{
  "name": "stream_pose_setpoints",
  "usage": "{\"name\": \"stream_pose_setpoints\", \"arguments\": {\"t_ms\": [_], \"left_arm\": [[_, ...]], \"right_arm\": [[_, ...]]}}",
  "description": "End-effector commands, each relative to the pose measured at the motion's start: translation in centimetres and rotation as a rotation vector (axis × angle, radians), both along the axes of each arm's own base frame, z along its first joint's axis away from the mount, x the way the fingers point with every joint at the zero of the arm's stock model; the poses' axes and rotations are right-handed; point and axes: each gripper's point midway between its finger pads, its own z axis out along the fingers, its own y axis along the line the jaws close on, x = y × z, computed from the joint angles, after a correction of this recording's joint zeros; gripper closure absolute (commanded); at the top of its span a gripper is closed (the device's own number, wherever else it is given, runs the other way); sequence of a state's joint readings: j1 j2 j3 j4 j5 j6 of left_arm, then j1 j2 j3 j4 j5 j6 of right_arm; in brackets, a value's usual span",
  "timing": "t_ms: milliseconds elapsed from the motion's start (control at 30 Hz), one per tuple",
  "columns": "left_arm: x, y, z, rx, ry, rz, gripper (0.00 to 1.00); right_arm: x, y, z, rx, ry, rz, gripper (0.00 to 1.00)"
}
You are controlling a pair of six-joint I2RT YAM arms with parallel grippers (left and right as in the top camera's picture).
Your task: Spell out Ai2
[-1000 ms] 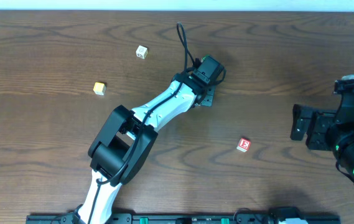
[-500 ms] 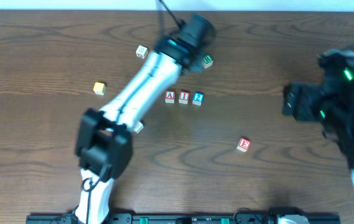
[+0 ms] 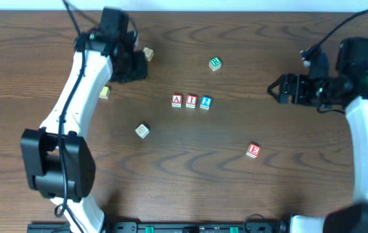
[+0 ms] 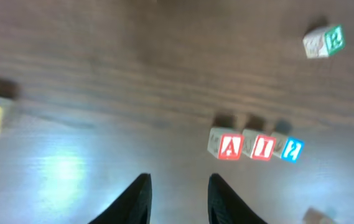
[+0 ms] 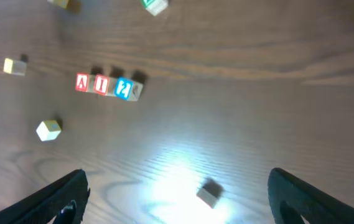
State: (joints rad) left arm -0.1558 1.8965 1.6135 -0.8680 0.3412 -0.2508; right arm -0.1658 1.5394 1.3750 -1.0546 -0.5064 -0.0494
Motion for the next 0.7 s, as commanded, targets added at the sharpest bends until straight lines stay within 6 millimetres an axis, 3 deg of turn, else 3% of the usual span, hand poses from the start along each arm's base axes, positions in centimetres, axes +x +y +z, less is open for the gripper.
{"name": "stream_pose_setpoints", "arguments": {"t_ms": [0,33,100,133,167,400,667], "left_arm": [[-2.5,-1.7,-2.7,-0.167,0.090,-0.003,0.75],[-2.9,-2.3,-4.1,-0.198,0.111,-0.010,0.80],[-3.1,-2.9,-5.7,-0.225,0.129,-0.006,0.93],[-2.7,-2.9,-6.2,-0.229,0.131,0.014,0.94],[-2.3,-2.9,-6.4,-0.230,0.122,0.021,0.94],[0.3,-3.3,-8.6,-0.262,0.085,0.069,0.94],[0.6,-3.7,-10.6,-0.270,0.111,0.091,0.94]], "right_arm": [[0.2,2.3,-3.2,0.167,0.057,0.055,0.14],[0.7,2.6,-4.8,0.184,0.087,0.047,0.26],[1.7,4.1,-7.4,0.231,0.146,0.031,0.64],[2.1,5.2,-8.7,0.268,0.176,0.040,0.90],[2.4,5.9,-9.5,0.294,0.196,0.042,0.98],[3.3,10.8,-14.2,0.392,0.290,0.096,0.99],[5.4,12.2,-14.9,0.324,0.226,0.060,0.98]]}}
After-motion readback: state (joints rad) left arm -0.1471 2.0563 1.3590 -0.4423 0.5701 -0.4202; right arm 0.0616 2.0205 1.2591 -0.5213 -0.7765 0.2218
